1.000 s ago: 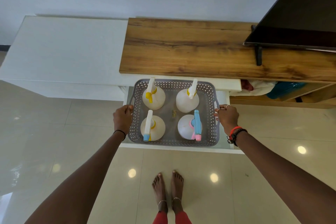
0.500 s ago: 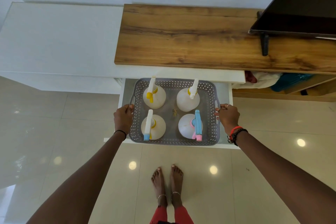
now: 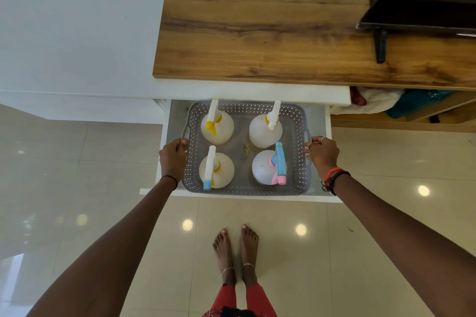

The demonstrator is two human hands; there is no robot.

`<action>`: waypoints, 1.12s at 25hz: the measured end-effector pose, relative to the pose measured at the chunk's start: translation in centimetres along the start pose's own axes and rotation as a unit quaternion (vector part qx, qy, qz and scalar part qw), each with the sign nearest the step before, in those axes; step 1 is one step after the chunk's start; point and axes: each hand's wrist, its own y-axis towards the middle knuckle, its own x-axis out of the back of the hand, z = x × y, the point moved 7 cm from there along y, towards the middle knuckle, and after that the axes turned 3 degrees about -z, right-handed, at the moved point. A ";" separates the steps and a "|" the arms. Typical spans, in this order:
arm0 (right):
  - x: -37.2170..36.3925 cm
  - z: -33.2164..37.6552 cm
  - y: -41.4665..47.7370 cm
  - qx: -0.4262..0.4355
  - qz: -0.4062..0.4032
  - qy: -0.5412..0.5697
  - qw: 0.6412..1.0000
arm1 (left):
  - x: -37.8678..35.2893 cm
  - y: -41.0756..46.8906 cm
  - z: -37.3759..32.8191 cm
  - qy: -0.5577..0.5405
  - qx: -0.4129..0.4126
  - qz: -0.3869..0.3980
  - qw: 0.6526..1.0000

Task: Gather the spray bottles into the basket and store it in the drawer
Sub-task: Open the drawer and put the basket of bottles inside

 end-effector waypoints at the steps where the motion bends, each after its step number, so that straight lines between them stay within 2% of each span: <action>1: -0.1 0.0 0.2 0.000 0.000 0.000 1.000 | -0.1 0.1 0.2 -0.003 0.002 0.000 1.000; 12: -1.6 -1.6 1.4 0.013 -0.008 -0.023 1.000 | -1.6 1.2 2.5 -0.007 0.004 0.005 1.000; 28: -5.9 -4.4 5.4 0.014 -0.009 -0.036 0.999 | -6.1 4.7 6.6 -0.051 0.032 0.052 0.997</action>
